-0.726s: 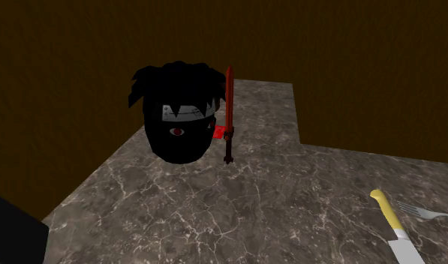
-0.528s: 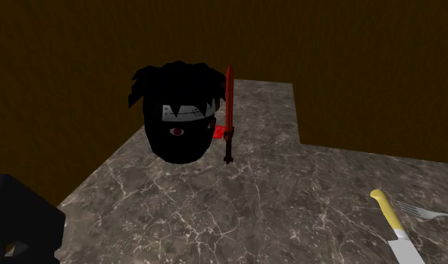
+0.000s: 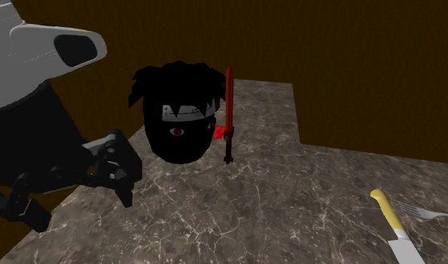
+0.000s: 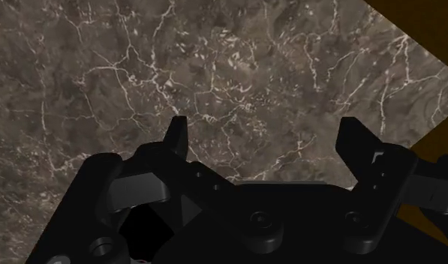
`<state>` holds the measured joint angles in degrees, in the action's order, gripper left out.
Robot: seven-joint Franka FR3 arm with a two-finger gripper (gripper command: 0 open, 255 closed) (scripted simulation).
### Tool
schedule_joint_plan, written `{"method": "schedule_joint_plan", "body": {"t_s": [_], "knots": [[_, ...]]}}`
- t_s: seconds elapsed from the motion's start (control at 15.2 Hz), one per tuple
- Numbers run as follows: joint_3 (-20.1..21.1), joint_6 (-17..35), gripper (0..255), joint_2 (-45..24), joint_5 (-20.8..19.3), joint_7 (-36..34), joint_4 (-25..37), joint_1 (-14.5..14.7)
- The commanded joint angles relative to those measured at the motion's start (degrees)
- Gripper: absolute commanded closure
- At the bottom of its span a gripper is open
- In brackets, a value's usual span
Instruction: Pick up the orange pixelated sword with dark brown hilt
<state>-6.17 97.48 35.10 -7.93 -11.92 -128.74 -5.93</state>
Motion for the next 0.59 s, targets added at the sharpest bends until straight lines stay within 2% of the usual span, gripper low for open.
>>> {"method": "schedule_joint_plan", "body": {"t_s": [0.0, 0.53], "knots": [[-1.27, 3.0, 0, -2.32, -0.61, -0.64, 0.46, -1.11], [-6.68, 12.63, 0, -13.27, -1.44, -2.43, 5.9, -4.97]]}}
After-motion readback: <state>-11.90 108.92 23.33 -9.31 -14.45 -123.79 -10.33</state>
